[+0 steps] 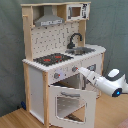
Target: Play with the kitchen
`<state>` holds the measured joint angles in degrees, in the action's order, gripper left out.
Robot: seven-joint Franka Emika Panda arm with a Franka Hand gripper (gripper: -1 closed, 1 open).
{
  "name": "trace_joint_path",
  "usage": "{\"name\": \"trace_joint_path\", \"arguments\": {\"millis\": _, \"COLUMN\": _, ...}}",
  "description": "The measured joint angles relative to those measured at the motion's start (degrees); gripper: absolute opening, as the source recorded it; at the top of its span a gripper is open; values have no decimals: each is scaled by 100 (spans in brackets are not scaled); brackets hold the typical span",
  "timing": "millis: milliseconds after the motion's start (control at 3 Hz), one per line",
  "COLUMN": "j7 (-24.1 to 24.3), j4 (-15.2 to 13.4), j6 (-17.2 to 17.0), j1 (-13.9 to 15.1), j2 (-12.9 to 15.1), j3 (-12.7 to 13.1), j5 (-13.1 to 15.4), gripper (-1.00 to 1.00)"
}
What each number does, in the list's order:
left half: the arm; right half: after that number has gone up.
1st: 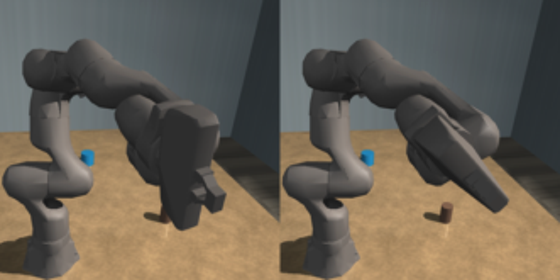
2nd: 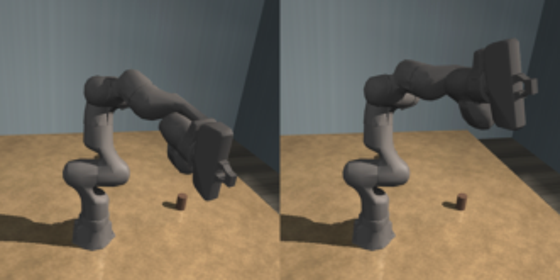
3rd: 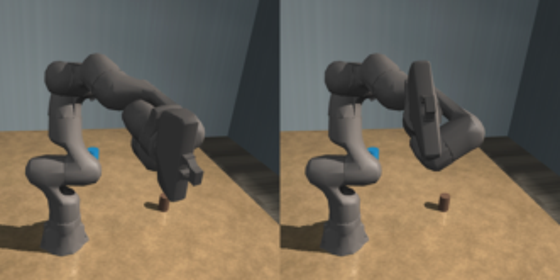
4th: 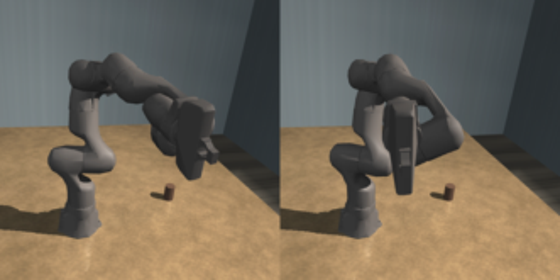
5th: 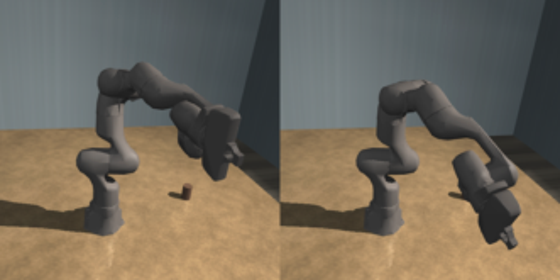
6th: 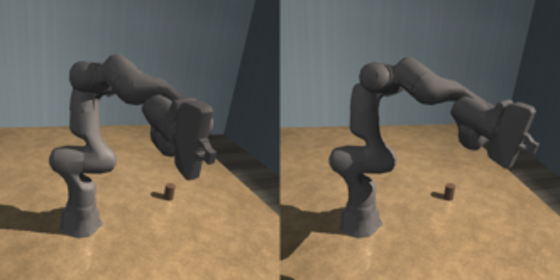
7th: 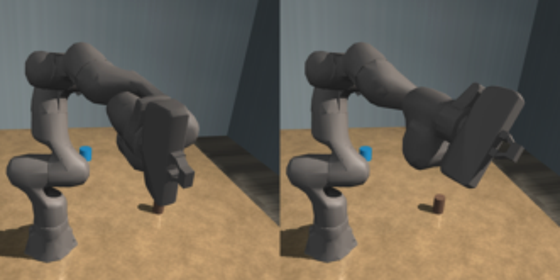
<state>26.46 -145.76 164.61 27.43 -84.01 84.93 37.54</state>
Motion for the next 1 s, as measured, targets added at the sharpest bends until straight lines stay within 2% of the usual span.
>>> {"name": "trace_joint_path", "arguments": {"millis": 333, "j7": -62, "j4": -261, "j6": 469, "j1": 166, "j2": -92, "j3": -95, "j5": 1, "gripper": 100}}
{"name": "trace_joint_path", "arguments": {"millis": 1000, "j7": -358, "j4": -262, "j6": 1349, "j1": 801, "j2": -106, "j3": -404, "j5": 66, "gripper": 100}}
